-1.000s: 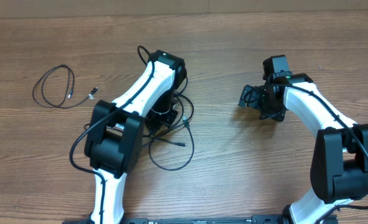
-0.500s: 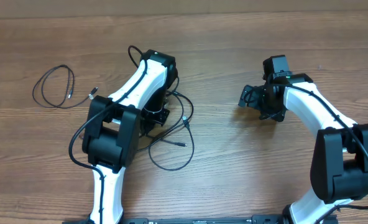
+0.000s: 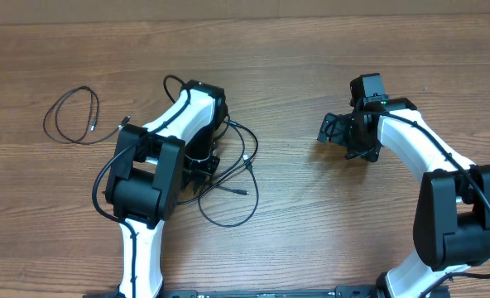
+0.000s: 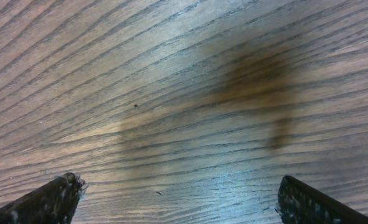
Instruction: Untangle cables
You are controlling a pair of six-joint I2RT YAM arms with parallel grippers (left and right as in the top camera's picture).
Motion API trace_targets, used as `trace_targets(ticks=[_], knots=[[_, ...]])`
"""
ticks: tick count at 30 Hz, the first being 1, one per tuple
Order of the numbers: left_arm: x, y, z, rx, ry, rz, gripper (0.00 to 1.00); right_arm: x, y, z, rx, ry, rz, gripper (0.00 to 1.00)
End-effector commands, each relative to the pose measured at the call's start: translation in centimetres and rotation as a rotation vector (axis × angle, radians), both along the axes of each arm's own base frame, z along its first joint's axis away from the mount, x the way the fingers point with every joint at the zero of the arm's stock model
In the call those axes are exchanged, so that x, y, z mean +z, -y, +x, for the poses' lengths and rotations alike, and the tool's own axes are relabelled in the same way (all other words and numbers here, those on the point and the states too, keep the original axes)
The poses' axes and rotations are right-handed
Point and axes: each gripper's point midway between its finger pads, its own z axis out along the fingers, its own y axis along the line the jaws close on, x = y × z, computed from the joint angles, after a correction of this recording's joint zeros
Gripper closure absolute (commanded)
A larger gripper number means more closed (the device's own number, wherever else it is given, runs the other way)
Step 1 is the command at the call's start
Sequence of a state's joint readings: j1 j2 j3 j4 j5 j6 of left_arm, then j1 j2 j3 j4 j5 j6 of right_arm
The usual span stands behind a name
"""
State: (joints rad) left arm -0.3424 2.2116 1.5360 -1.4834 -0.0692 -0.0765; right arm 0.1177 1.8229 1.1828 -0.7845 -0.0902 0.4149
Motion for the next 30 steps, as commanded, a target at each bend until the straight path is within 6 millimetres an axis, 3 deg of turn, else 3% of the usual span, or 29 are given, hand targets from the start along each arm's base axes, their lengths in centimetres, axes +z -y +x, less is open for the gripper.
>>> trace_targets(ticks=[1, 7, 11, 20, 28, 30], knots=[[-0.9, -0.1, -1.3, 0.022, -0.037, 0.000, 0.74, 0.2, -0.1, 0.4, -0.004, 0.009, 0.006, 0.00], [-2.0, -0.5, -2.6, 0.028, -0.064, 0.011, 0.75, 0.2, -0.1, 0.4, -0.004, 0.009, 0.006, 0.00], [-2.6, 0.9, -2.7, 0.072, -0.061, -0.063, 0.82, 0.2, -0.1, 0.4, -0.004, 0.009, 0.006, 0.00], [-3.7, 1.7, -1.3, 0.079, 0.007, -0.104, 0.61, 0.2, -0.1, 0.4, -0.003, 0.009, 0.006, 0.00], [-5.6, 1.6, -2.9, 0.089, -0.003, -0.118, 0.61, 0.2, -0.1, 0.4, -0.004, 0.009, 0.006, 0.00], [-6.1, 1.7, -3.4, 0.099, -0.011, -0.133, 0.66, 0.2, -0.1, 0.4, -0.004, 0.009, 0.006, 0.00]])
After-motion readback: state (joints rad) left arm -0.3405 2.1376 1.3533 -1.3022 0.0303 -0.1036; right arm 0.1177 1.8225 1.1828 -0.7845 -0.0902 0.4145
